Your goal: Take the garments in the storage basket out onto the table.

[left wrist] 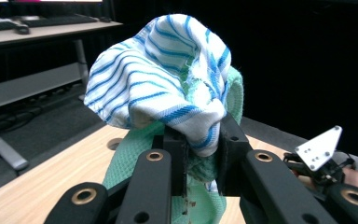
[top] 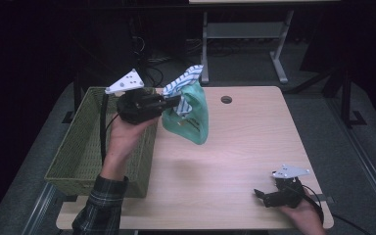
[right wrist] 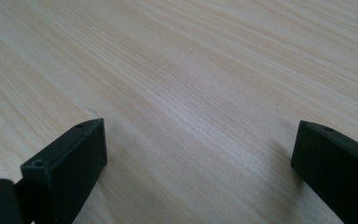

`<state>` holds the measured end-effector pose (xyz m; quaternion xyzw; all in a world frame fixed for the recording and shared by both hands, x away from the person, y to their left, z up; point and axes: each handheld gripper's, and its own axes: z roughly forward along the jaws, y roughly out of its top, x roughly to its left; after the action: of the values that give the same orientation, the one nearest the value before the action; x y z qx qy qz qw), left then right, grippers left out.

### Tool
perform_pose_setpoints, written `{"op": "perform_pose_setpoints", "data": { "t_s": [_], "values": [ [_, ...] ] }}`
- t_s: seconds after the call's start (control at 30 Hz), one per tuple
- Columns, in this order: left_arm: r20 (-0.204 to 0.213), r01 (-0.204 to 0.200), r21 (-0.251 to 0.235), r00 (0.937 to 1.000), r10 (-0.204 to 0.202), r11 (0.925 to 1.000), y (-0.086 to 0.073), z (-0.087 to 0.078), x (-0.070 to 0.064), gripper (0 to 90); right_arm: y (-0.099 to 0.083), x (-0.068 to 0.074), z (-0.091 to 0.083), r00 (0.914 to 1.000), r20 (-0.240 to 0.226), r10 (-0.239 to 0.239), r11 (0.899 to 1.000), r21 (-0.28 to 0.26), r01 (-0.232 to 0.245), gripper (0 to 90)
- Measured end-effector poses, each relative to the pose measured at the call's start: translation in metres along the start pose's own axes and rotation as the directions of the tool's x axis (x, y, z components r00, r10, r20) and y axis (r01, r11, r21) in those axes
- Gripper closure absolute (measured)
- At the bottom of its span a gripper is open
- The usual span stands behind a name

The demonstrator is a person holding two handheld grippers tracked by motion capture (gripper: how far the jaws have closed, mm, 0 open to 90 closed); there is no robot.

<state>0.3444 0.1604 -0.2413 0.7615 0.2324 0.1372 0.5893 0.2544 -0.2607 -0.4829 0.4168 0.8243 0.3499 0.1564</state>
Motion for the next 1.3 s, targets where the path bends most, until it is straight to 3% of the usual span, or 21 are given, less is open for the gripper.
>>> {"op": "perform_pose_setpoints", "data": {
  "t_s": [0.4, 0.83, 1.13, 1.3],
  "values": [
    [0.084, 0.014, 0.039, 0.9963, -0.017, 0.9992, -0.017, 0.029, -0.015, 76.9, 0.000, 0.000, 0.000, 1.0000, -0.001, 0.001, 1.000, 0.002, -0.001, 2.8],
    [0.171, 0.012, 0.086, 0.9849, -0.026, 0.9962, -0.037, 0.057, -0.031, 76.9, 0.000, 0.000, 0.000, 1.0000, -0.001, 0.001, 1.000, 0.001, -0.001, 2.8],
    [0.209, 0.010, 0.103, 0.9773, -0.032, 0.9946, -0.066, 0.081, -0.041, 76.7, 0.000, 0.000, 0.000, 1.0000, -0.002, -0.002, 1.000, 0.000, 0.002, 2.8],
    [0.204, 0.018, 0.131, 0.9780, -0.044, 0.9912, -0.086, 0.092, -0.043, 76.5, 0.000, 0.000, 0.000, 1.0000, -0.002, -0.002, 1.000, 0.000, 0.002, 2.8]
  ]
}}
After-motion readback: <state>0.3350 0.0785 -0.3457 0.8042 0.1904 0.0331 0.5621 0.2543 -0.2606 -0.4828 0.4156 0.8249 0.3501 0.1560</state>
